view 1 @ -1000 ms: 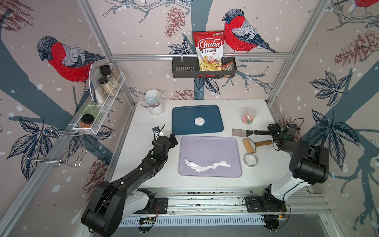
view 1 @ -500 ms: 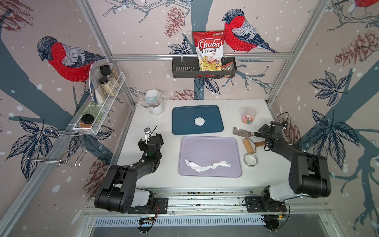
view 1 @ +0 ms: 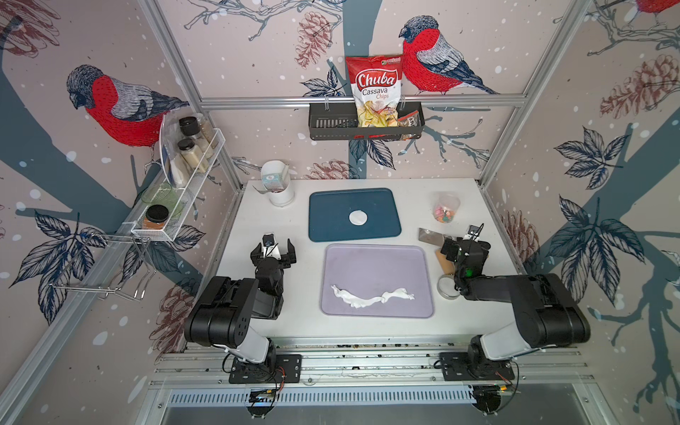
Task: Roll out the dumpling wrappers from the dough
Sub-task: Reset both arms
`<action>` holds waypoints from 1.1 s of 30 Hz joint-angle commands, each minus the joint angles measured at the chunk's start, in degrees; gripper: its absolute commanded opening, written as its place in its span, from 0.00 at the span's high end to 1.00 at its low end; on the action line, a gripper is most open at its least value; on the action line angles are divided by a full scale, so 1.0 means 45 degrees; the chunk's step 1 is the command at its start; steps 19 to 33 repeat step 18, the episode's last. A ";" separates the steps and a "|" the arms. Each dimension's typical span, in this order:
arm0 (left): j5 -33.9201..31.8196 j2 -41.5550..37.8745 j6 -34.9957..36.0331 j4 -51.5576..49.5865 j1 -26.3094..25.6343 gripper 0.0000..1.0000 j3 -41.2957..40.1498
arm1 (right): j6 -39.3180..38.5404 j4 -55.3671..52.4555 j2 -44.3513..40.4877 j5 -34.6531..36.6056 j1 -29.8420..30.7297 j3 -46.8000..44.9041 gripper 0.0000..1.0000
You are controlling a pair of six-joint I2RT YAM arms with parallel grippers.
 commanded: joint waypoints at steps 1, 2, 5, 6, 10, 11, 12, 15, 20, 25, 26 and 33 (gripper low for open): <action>-0.0546 0.0125 -0.0403 0.0970 0.0186 0.01 0.0019 | -0.1058 0.2556 -0.0270 -0.0452 0.0024 -0.0360 0.00; -0.1169 0.0014 -0.0480 0.1019 0.0050 0.01 -0.0132 | -0.1124 0.3068 -0.0481 -0.0885 -0.0068 -0.0719 0.00; -0.1289 0.0169 -0.0404 0.1546 -0.0027 0.01 -0.0265 | -0.1073 0.4583 -0.0651 -0.2088 -0.0503 -0.1684 0.00; -0.1292 0.0095 -0.0436 0.0990 -0.0048 0.01 -0.0067 | -0.1042 0.5257 -0.0486 -0.2792 -0.0671 -0.2044 0.00; -0.1246 0.0119 -0.0407 0.1022 -0.0034 0.01 -0.0062 | -0.0688 0.4837 -0.0117 -0.2126 -0.0679 -0.1864 0.00; -0.1216 0.0074 -0.0471 0.0815 -0.0022 0.01 0.0025 | -0.0499 0.4994 -0.0008 -0.2570 -0.1078 -0.1666 0.00; -0.1190 0.0125 -0.0447 0.0872 -0.0031 0.01 0.0048 | -0.0521 0.5284 0.0049 -0.2762 -0.1124 -0.1800 0.00; -0.0897 0.0079 -0.0513 0.0632 0.0080 0.01 0.0127 | -0.0499 0.4775 -0.0096 -0.2567 -0.1029 -0.1671 0.00; -0.0922 0.0073 -0.0422 0.0942 0.0059 0.01 -0.0007 | -0.0510 0.4850 -0.0041 -0.2568 -0.1029 -0.1685 0.00; -0.0922 0.0073 -0.0422 0.0942 0.0059 0.01 -0.0007 | -0.0510 0.4850 -0.0041 -0.2568 -0.1029 -0.1685 0.00; -0.0922 0.0073 -0.0422 0.0942 0.0059 0.01 -0.0007 | -0.0510 0.4850 -0.0041 -0.2568 -0.1029 -0.1685 0.00; -0.0922 0.0073 -0.0422 0.0942 0.0059 0.01 -0.0007 | -0.0510 0.4850 -0.0041 -0.2568 -0.1029 -0.1685 0.00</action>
